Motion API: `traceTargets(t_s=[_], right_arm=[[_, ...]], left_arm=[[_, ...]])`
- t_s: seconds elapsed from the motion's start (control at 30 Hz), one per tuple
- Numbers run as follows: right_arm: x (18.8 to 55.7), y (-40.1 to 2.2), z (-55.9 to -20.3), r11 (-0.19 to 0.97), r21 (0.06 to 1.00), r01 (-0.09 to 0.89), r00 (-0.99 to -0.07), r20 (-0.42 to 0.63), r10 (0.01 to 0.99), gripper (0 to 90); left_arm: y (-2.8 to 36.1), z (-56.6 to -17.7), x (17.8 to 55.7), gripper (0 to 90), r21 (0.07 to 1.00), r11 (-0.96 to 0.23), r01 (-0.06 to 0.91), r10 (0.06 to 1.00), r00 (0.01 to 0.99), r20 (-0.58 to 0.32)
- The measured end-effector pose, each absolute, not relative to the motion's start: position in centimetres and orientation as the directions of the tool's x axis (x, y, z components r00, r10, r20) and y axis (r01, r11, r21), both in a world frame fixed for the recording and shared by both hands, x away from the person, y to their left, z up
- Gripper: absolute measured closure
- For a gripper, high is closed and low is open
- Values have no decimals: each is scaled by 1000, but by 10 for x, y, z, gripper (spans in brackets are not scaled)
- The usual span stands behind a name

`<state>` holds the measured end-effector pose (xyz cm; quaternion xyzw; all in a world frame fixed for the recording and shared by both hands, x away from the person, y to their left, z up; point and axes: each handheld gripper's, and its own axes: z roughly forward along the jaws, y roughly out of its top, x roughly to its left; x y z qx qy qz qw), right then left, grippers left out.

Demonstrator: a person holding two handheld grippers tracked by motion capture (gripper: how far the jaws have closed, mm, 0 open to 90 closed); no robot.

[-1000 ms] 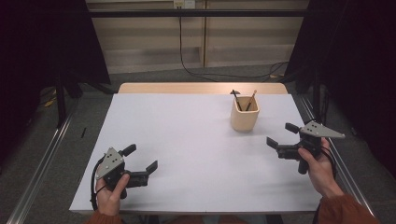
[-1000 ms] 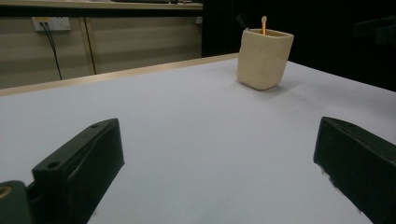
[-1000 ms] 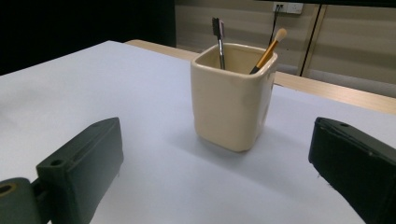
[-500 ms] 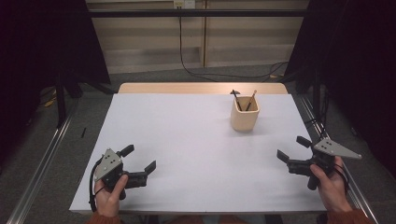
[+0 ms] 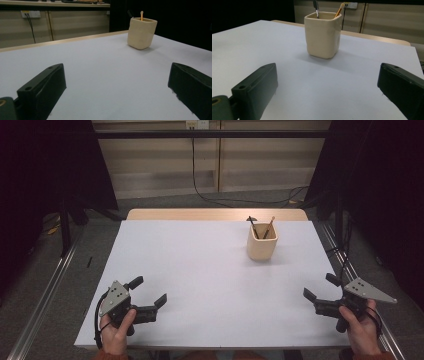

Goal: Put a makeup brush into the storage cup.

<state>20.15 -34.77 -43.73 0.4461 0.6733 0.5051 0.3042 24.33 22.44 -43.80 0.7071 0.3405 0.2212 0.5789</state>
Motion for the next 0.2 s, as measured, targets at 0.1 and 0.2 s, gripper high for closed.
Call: traceTargets(t_s=[0.1, 0.2], right_arm=[[202, -344, -438, 107, 949, 298, -429, 33, 903, 23], [203, -345, -438, 99, 950, 296, -433, 41, 901, 23]], left_arm=[[225, -438, 244, 15, 970, -99, 223, 736, 672, -79], [224, -438, 245, 15, 969, -105, 226, 737, 671, -77]])
